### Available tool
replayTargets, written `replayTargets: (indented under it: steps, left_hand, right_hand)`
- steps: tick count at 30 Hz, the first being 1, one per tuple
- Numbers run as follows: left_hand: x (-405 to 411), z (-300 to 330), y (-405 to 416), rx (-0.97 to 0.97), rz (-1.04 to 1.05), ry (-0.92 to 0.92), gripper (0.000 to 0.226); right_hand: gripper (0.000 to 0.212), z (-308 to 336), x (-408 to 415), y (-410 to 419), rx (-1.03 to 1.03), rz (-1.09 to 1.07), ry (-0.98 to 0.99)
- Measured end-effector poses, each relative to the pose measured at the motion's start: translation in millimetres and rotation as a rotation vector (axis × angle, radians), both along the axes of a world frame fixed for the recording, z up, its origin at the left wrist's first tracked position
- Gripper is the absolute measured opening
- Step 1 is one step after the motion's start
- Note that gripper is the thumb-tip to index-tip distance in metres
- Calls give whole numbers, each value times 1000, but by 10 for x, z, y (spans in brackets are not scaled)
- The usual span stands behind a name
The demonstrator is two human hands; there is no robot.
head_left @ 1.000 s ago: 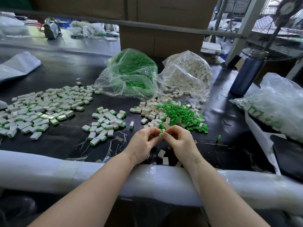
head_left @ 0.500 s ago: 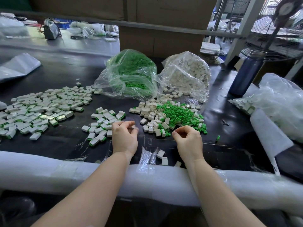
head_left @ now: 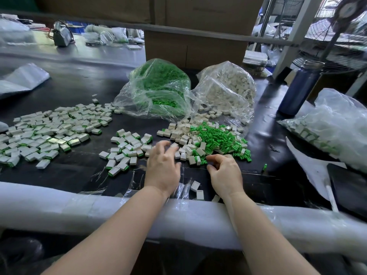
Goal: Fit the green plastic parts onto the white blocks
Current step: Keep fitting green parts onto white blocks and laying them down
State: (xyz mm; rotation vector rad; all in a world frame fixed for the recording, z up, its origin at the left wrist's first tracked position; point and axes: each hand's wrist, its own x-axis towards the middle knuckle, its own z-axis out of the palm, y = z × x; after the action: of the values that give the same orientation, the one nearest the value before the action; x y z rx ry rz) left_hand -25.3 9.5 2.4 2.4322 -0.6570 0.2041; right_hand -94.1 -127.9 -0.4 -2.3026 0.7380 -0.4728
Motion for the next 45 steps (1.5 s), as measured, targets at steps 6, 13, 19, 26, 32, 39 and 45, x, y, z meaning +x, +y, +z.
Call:
replayTargets:
  steps: [6, 13, 19, 26, 32, 39, 45]
  left_hand:
    - [-21, -51, -70, 197, -285, -97, 47]
    - [-46, -10, -54, 105, -290, -98, 29]
    - [-44, -13, -60, 143, -290, -69, 37]
    - [-33, -15, -62, 91, -297, -23, 22]
    - [-37, 20, -15, -178, -322, 172, 12]
    - [-20, 33, 10, -368, -321, 402, 2]
    - [-6, 20, 15, -391, -289, 352, 26]
  right_hand:
    - [26, 28, -3, 44, -88, 43, 40]
    - [10, 38, -23, 61, -90, 1, 41]
    - [18, 43, -17, 71, -107, 21, 54]
    - [6, 48, -31, 68, -28, 20, -39]
    - [10, 52, -44, 64, 103, 81, -227]
    - [10, 43, -40, 45, 216, 89, -293]
    - [17, 35, -47, 39, 272, 117, -315]
